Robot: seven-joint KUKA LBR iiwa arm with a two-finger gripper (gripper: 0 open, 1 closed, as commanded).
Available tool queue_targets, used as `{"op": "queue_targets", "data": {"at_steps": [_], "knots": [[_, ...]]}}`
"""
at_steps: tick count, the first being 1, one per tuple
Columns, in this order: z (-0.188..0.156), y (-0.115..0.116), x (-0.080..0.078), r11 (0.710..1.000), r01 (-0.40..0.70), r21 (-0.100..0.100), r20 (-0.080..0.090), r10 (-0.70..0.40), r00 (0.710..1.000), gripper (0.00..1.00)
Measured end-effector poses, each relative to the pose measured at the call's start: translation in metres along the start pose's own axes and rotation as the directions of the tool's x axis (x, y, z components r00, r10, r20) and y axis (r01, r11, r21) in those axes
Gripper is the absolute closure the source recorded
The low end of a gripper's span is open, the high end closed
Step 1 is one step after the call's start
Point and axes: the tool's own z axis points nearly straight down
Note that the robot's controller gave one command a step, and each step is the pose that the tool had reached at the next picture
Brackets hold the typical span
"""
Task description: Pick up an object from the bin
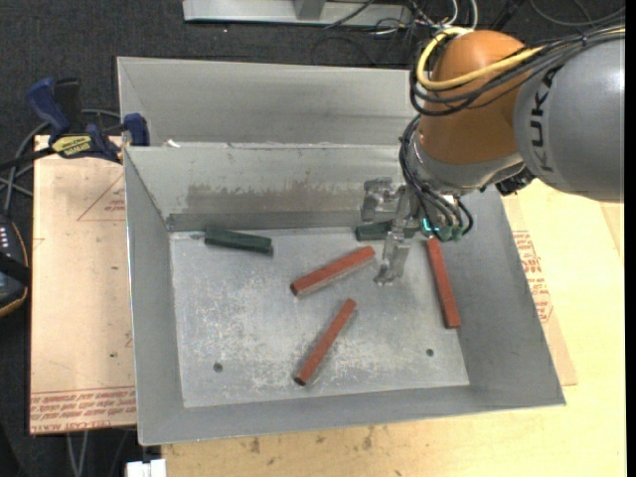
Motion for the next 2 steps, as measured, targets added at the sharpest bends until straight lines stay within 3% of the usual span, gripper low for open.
{"op": "queue_targets", "data": {"at_steps": [1, 2], "knots": [[0.1307, 0.0095, -0.0033, 1.0, 0.013, 0.0, -0.002, -0.013, 1.0, 0.0], [0.1239, 0.0097, -0.0075, 1.0, 0.013, -0.001, 0.012, -0.013, 1.0, 1.0]]}}
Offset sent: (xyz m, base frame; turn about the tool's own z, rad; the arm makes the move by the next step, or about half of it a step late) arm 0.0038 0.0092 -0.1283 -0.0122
